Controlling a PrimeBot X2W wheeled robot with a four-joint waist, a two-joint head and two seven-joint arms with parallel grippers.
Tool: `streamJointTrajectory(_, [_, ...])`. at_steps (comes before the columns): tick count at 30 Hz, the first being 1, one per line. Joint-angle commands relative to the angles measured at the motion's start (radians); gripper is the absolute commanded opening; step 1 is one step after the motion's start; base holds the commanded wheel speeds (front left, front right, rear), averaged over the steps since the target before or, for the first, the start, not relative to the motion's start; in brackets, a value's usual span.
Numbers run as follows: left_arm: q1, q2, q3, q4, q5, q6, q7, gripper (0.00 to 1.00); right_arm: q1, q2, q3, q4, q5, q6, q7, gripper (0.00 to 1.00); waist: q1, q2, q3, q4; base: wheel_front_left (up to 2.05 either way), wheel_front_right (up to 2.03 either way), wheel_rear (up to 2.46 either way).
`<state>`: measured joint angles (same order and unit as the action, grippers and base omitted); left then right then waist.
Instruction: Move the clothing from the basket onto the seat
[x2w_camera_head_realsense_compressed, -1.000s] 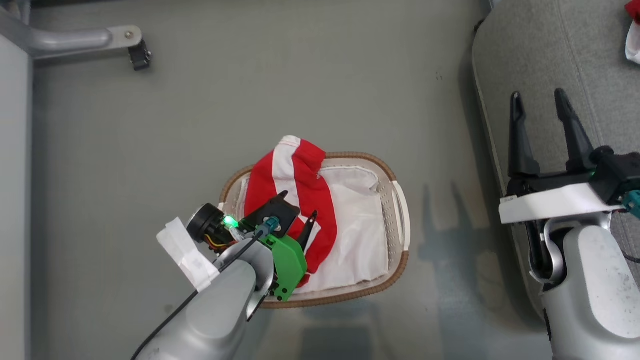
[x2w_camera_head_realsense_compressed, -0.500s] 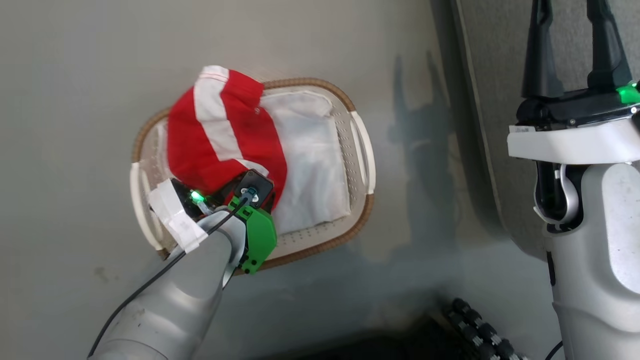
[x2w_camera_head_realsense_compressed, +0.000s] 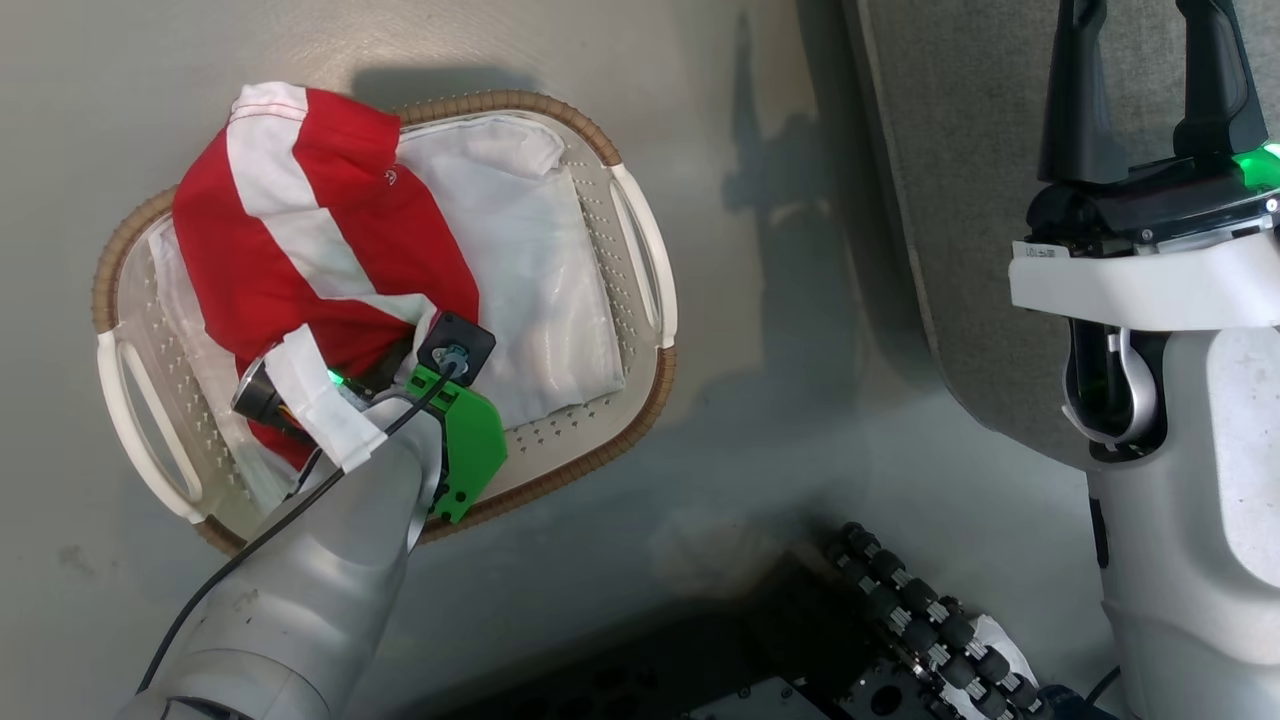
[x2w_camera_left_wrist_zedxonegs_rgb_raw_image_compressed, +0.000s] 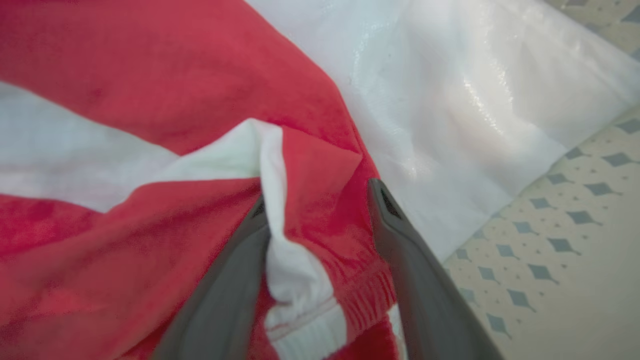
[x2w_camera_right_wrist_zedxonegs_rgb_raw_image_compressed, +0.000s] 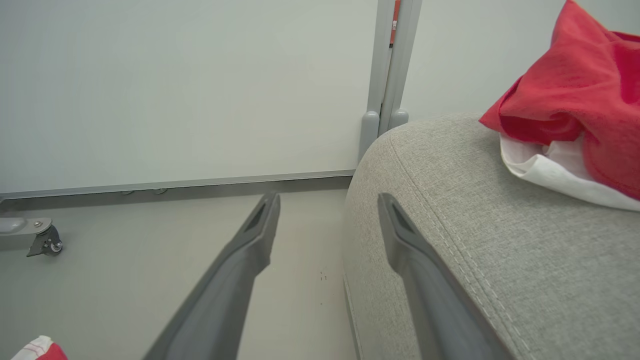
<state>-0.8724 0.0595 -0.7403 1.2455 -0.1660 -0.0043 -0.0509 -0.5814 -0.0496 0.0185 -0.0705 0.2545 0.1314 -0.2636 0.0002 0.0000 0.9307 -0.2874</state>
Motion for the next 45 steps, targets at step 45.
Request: streamJointTrajectory(45, [-0.154, 0.143, -0.337, -0.560, -0.313, -0.126, -0.083, 0.00, 0.394, -0.003, 0.004, 0.305, -0.122, -0.001, -0.002, 1.00, -0.0002, 0.0000, -0.904, 0.297, 0.00, 0.00, 0.00])
